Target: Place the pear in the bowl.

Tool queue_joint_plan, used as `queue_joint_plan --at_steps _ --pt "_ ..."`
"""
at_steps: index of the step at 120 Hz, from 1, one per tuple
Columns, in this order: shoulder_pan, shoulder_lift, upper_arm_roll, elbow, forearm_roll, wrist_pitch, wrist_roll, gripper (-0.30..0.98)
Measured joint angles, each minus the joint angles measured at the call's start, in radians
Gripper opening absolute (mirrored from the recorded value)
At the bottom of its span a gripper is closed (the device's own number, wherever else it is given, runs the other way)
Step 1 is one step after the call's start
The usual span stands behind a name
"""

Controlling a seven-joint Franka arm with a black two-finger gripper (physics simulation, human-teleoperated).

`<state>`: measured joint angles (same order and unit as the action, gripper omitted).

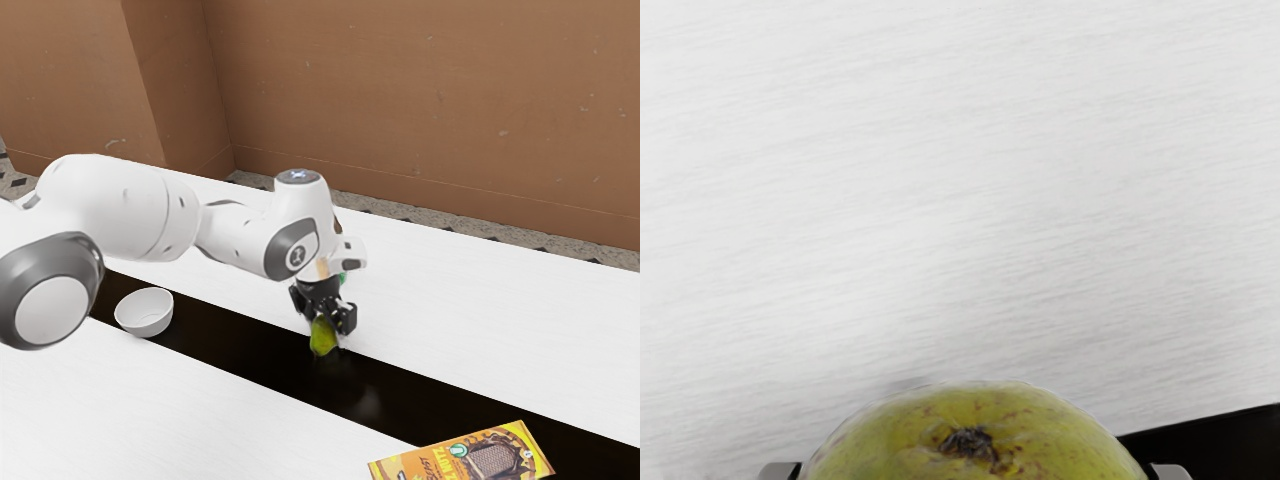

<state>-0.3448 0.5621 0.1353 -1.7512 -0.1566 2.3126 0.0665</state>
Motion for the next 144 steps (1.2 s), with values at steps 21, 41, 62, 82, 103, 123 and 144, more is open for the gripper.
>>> queue_joint_plan --at_steps 21,41,62,82,103,123,144 --pt "0.009 -0.089 0.028 -0.008 0.016 -0.068 -0.009 0.25" --pt "0.01 -0.17 0.131 -0.021 0.03 -0.172 -0.013 0.19" --pt "0.01 -0.207 0.246 -0.028 0.048 -0.238 0.022 0.17" --pt "0.017 -0.204 0.347 -0.041 0.071 -0.272 0.072 0.16" --pt "0.045 -0.235 0.391 -0.093 0.094 -0.295 0.122 0.17" --pt "0.035 -0.33 0.423 -0.209 0.109 -0.299 0.16 0.17" --pt "0.045 -0.322 0.435 -0.254 0.122 -0.287 0.191 0.18"
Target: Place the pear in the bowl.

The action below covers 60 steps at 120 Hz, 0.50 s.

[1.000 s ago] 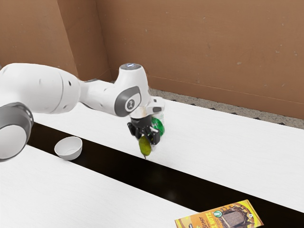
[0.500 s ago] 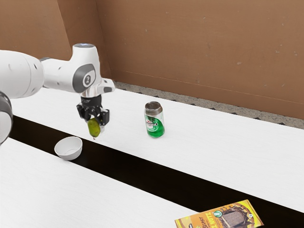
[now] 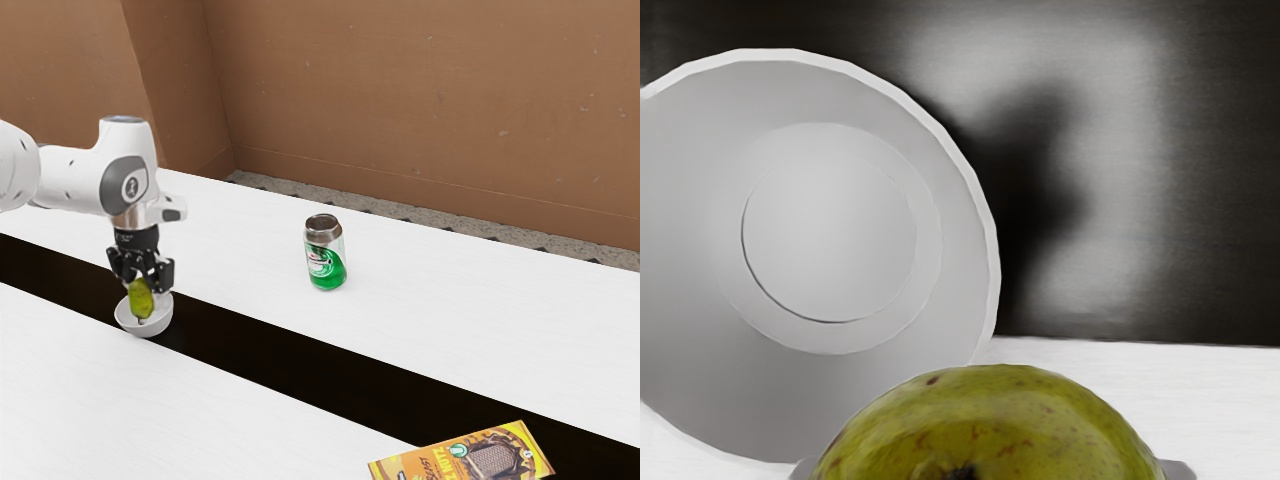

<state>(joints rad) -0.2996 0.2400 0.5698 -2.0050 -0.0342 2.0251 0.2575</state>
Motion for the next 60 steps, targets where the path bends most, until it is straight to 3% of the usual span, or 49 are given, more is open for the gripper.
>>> queue_joint_plan --at_steps 60 --pt "0.056 0.178 0.006 0.124 0.002 0.007 0.055 0.2"
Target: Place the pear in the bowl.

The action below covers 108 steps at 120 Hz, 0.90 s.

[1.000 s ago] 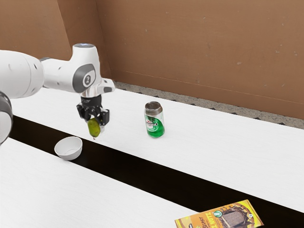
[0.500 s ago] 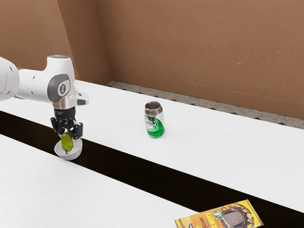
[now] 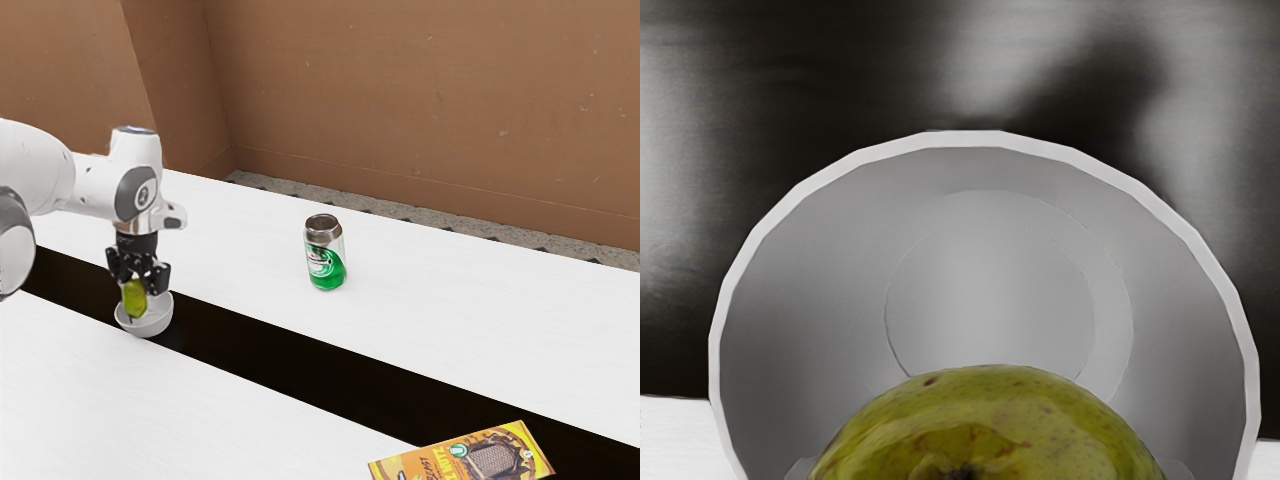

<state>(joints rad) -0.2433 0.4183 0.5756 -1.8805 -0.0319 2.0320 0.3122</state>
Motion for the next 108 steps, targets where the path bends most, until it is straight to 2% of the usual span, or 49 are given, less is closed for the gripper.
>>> queue_joint_plan --at_steps 16,31,48,60,71,80,97,108 --pt "0.001 0.008 -0.001 0.003 -0.014 -0.002 0.014 0.39" --pt "0.001 0.004 -0.003 0.002 -0.025 -0.003 0.027 0.52" --pt "-0.022 -0.051 -0.005 0.0 -0.057 -0.007 0.039 0.59" --pt "-0.081 -0.132 -0.001 0.003 -0.1 -0.011 0.037 0.62" --pt "-0.131 -0.189 -0.008 0.08 -0.11 -0.047 0.01 0.64" --pt "-0.061 -0.236 -0.131 0.168 -0.073 -0.115 -0.02 0.65" --pt "0.143 -0.296 -0.385 0.308 -0.021 -0.269 -0.072 0.66" --pt "0.197 -0.31 -0.449 0.349 -0.009 -0.348 -0.101 0.66"
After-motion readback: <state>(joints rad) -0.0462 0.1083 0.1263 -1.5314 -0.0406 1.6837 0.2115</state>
